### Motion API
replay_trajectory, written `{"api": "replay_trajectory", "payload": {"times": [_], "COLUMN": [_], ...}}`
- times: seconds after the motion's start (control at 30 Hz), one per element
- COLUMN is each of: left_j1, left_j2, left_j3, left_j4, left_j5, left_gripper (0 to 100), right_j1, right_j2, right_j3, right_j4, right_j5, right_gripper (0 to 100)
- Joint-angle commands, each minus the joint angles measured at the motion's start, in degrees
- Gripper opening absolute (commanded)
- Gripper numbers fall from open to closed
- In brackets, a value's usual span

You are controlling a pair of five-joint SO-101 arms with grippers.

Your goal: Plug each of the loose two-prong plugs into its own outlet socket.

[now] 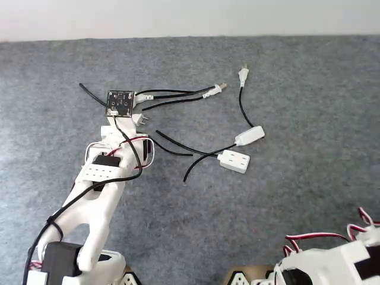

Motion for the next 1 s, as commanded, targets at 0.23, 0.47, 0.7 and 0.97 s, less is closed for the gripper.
{"api": "replay_trajectory", "payload": {"times": [0.23, 0.47, 0.7, 0.97], "left_j1": [-0.4, -0.4, -0.5, -2.7], "left_j2": [-1.7, -1.7, -1.7, -1.7], "left_j3": [-0.5, -0.6, -0.7, -0.7], "left_j4": [-1.2, -1.2, -1.2, -3.1], "left_j5": [-0.4, -0.4, -0.5, -0.3], "left_gripper": [10, 10, 10, 10], "right_j1": [-14.0, -19.6, -34.1, -60.1], "right_j2": [-20.8, -34.6, -46.2, -46.4], "right_j3": [-5.6, -5.6, -5.4, -3.4], "right_j4": [23.1, 30.7, 46.4, 58.7], "right_j5": [-4.9, -6.8, -4.2, 18.1], "right_gripper": [10.2, 10.2, 10.2, 10.2]}}
